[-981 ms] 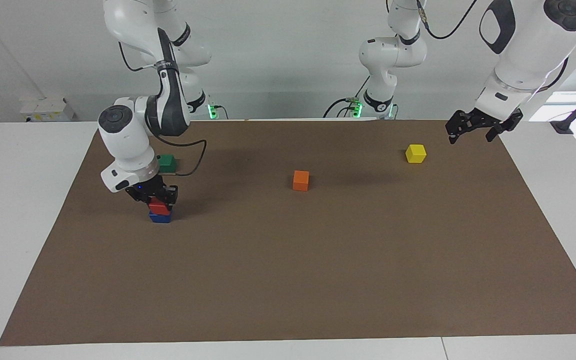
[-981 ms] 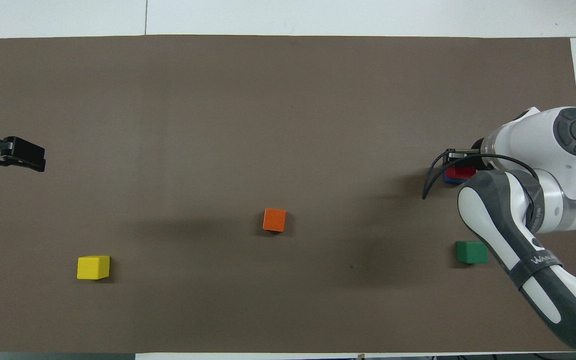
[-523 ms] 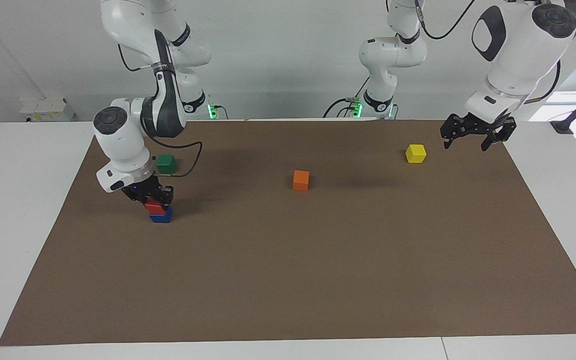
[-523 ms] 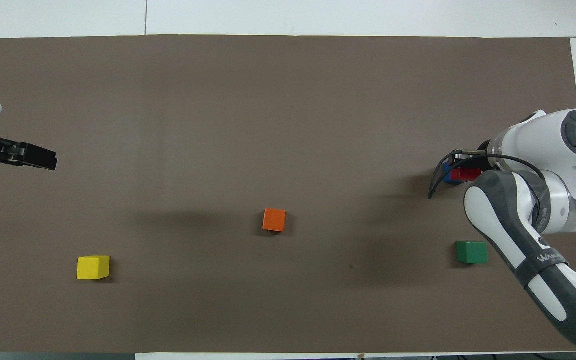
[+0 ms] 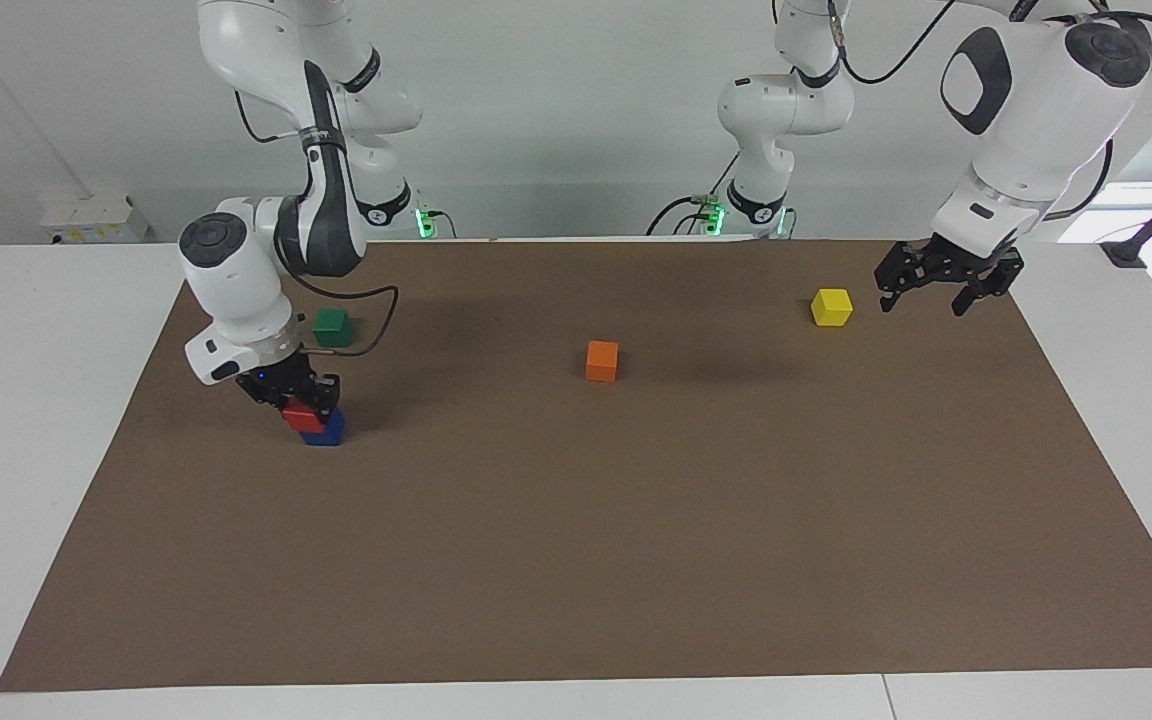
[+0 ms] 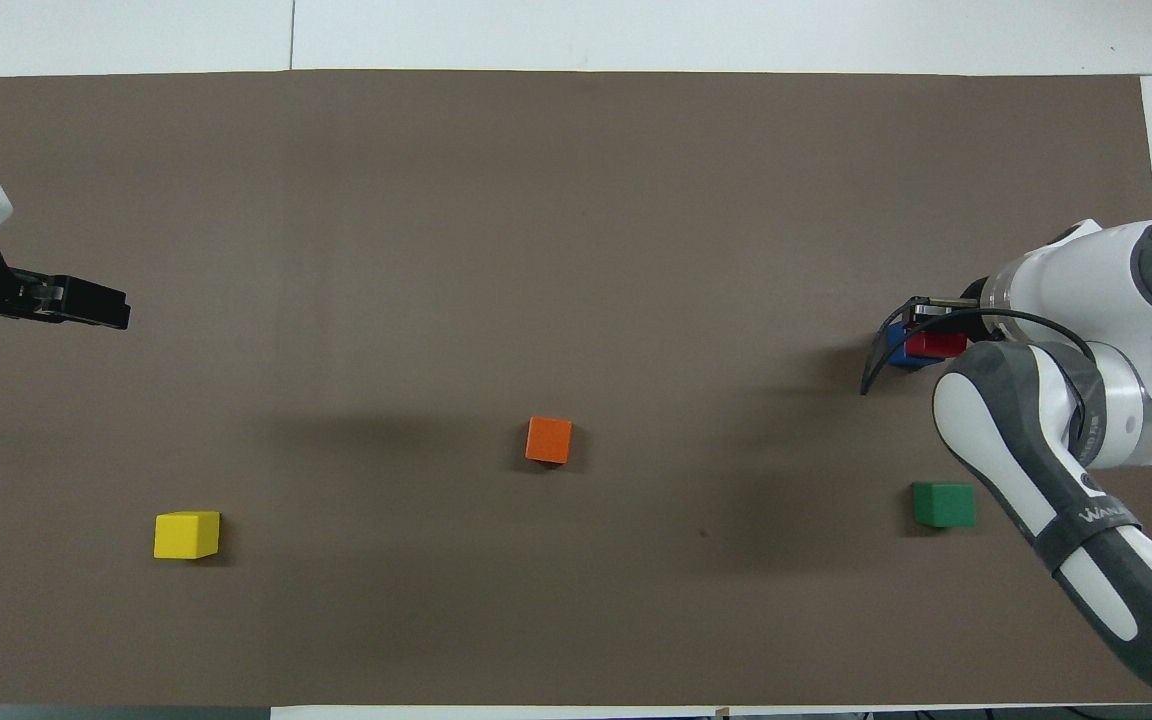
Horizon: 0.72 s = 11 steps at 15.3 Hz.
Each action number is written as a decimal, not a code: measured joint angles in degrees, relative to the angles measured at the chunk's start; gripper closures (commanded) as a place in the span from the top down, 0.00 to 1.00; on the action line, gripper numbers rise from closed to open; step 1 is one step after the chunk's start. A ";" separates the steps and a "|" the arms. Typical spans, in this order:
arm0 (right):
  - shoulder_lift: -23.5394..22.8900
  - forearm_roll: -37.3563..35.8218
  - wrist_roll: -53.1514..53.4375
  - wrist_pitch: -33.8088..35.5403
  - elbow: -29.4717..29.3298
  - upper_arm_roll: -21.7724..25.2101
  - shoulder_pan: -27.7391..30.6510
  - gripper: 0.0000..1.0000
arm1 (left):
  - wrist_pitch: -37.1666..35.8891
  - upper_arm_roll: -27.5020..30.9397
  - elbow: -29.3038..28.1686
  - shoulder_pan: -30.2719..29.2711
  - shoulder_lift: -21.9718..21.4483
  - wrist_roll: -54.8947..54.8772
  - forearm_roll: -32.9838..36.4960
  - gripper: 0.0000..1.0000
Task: Transfer red block to right arm and stack on blue block
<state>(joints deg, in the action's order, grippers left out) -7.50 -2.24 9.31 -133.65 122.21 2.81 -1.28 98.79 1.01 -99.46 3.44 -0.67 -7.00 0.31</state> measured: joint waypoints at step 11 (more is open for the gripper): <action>0.01 2.35 0.00 -0.10 0.12 0.00 0.09 1.00 | -0.04 -8.32 -0.80 -9.05 -0.13 0.23 -0.10 1.00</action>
<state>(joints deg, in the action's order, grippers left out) -7.49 0.11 9.31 -133.74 122.33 2.81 -1.19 98.75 -7.31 -100.25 -5.60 -0.79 -6.77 0.20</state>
